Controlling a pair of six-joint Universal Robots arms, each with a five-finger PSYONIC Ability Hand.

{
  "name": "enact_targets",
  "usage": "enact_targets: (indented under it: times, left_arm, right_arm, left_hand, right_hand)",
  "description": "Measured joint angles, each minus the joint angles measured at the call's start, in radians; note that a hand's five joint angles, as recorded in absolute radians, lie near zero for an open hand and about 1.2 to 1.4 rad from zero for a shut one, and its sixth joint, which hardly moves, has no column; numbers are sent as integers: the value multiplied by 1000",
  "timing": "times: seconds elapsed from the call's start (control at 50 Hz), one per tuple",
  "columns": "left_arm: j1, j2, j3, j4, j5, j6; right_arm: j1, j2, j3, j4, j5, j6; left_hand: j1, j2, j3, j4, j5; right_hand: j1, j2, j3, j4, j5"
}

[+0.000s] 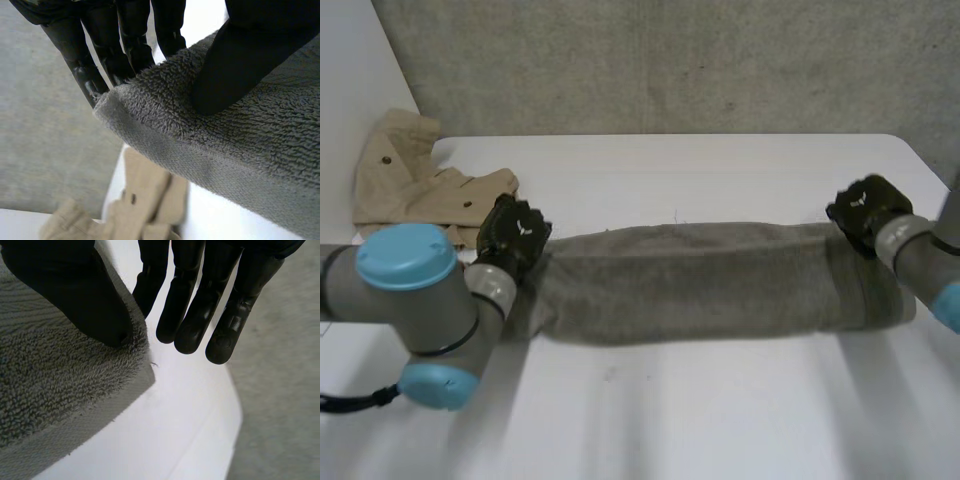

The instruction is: Fold the laundry.

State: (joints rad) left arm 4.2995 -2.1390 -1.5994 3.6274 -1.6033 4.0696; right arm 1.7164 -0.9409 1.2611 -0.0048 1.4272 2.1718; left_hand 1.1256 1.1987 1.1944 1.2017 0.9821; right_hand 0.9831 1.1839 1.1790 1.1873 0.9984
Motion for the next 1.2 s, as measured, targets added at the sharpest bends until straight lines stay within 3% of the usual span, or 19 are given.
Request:
enact_targets:
  times: [0.36,0.4,0.44,0.46,0.5,0.52,0.54,0.66,0.74,0.88,1.02,1.2]
  left_arm:
    - [4,-257,235,158,8,93]
    - [5,-275,247,172,8,93]
    - [6,-289,255,188,8,92]
    - [6,-291,257,195,7,92]
    - [7,-292,257,203,6,90]
    - [7,-291,256,207,5,90]
    - [6,-287,253,213,3,88]
    - [6,-235,214,215,-5,81]
    - [8,-146,141,209,-6,71]
    - [9,34,-29,205,0,-20]
    - [0,153,-147,203,2,-230]
    - [-11,181,-179,179,0,-359]
  right_arm:
    - [37,416,-501,-124,90,-7]
    - [38,435,-528,-126,91,-6]
    - [42,474,-583,-133,91,2]
    - [43,479,-591,-134,91,4]
    - [48,487,-609,-136,91,16]
    - [50,487,-613,-136,92,23]
    - [54,480,-616,-135,93,39]
    - [59,365,-532,-119,92,145]
    - [41,174,-361,-77,63,276]
    - [-45,-39,-105,88,-67,377]
    - [-122,-68,31,222,-186,377]
    - [-177,-15,111,125,-217,373]
  left_hand:
    - [-8,-65,-61,-70,-7]
    - [-203,-265,-239,-249,-181]
    - [-712,-716,-683,-703,-648]
    - [-789,-774,-761,-783,-727]
    - [-926,-945,-935,-954,-895]
    - [-926,-945,-935,-954,-895]
    - [-935,-994,-984,-998,-931]
    - [-935,-995,-984,-998,-931]
    - [-935,-995,-984,-998,-931]
    - [-935,-995,-984,-998,-931]
    - [-935,-995,-984,-998,-931]
    - [-935,-995,-984,-998,-931]
  right_hand:
    - [0,0,0,0,0]
    - [-19,-20,-20,-10,-9]
    - [-378,-394,-387,-364,-352]
    - [-535,-538,-528,-525,-514]
    - [-634,-657,-646,-643,-634]
    - [-749,-877,-856,-857,-843]
    - [-778,-949,-942,-941,-918]
    - [-780,-965,-965,-954,-929]
    - [-780,-965,-965,-954,-929]
    - [-780,-965,-965,-954,-929]
    - [-773,-947,-940,-946,-916]
    - [-630,-783,-766,-771,-767]
